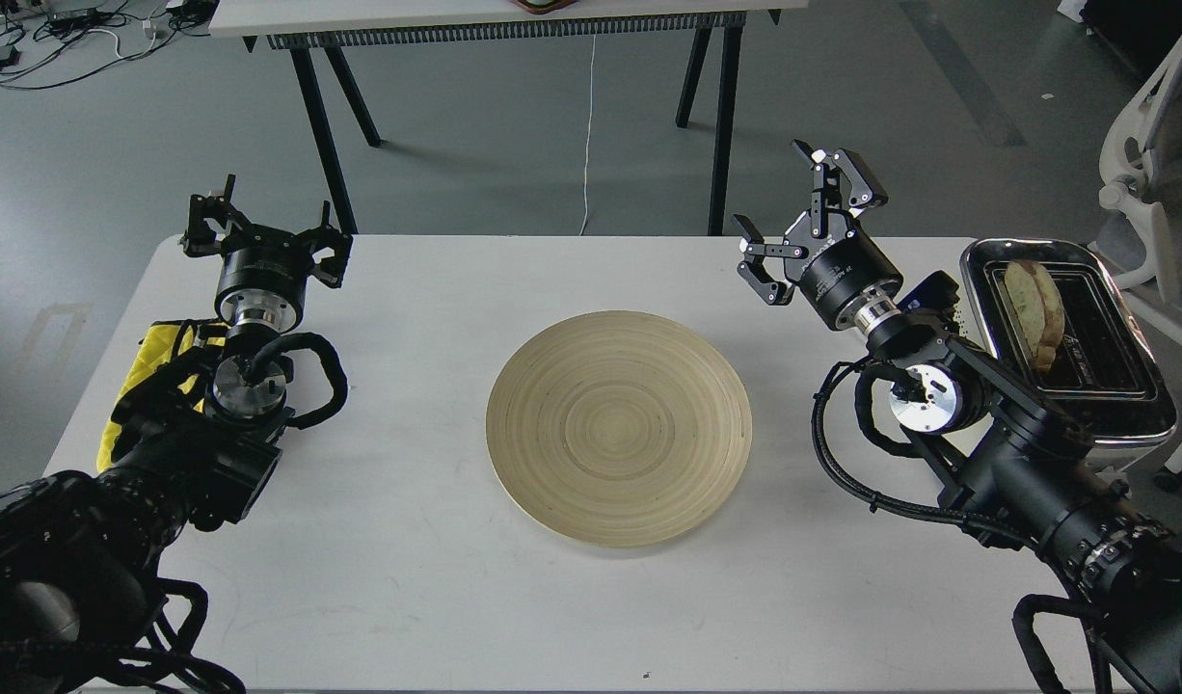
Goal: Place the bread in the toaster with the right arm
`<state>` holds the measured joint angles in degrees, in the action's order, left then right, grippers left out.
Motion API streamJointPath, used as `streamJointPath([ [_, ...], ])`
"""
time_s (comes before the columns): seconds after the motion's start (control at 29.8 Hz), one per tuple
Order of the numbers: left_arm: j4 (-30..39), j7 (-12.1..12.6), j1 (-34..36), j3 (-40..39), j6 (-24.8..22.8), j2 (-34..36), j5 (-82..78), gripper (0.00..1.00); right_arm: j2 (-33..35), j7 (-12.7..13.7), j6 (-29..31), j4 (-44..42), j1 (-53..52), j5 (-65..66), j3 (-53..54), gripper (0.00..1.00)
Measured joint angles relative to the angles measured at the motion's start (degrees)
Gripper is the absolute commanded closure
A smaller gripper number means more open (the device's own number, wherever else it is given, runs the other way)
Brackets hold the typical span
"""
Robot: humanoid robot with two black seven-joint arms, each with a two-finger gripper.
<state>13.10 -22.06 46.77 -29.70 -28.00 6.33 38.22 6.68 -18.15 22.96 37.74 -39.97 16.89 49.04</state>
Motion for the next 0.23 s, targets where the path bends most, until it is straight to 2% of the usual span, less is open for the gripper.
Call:
streamJointPath([
  [0.23,0.0,0.0,0.0,0.0,0.0,0.0,0.0,0.0,0.0,0.1,-0.28,0.33,0.84,-1.85,0.45,0.01],
])
